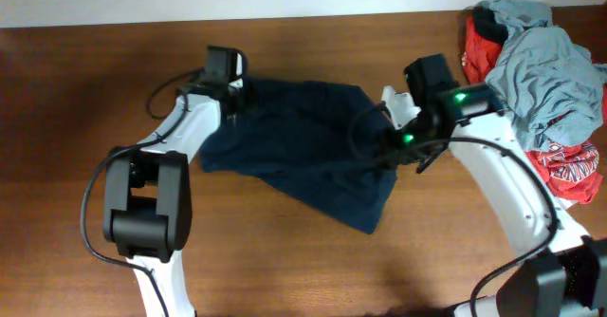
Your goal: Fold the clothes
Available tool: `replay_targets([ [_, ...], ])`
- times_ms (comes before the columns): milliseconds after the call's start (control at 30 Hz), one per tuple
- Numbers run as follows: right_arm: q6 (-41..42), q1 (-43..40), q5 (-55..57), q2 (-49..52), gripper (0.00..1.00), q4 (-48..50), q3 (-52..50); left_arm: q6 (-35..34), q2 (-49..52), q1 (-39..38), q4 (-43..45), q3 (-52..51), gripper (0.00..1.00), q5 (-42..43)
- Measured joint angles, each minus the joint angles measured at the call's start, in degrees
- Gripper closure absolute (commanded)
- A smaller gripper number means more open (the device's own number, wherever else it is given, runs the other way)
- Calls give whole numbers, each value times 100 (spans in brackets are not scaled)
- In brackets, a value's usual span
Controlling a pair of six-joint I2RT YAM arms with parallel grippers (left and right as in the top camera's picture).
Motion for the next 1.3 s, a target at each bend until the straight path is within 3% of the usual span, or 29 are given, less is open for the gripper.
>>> replay_targets([
  [167,2,66,-70,13,38,949,-979,39,0,146,-140,221,99,-33],
  [433,0,66,-2,66,39,1126,-1399,136,0,146,-376,221,99,-48],
  [567,-33,66,44,66,55,1550,-1497,173,0,146,-437,221,99,-66],
  [667,-35,66,61,66,59,1860,-1720,175,0,146,-535,221,99,-61],
  [733,-63,63,83,66,71,1996,-1919,175,0,146,-610,221,99,-61],
  [800,-61,66,157,66,96,2079,-2059,175,0,146,-660,221,99,-61],
  [1300,1086,-92,2686,66,96,2068,-1735,175,0,144,-750,221,99,-35],
])
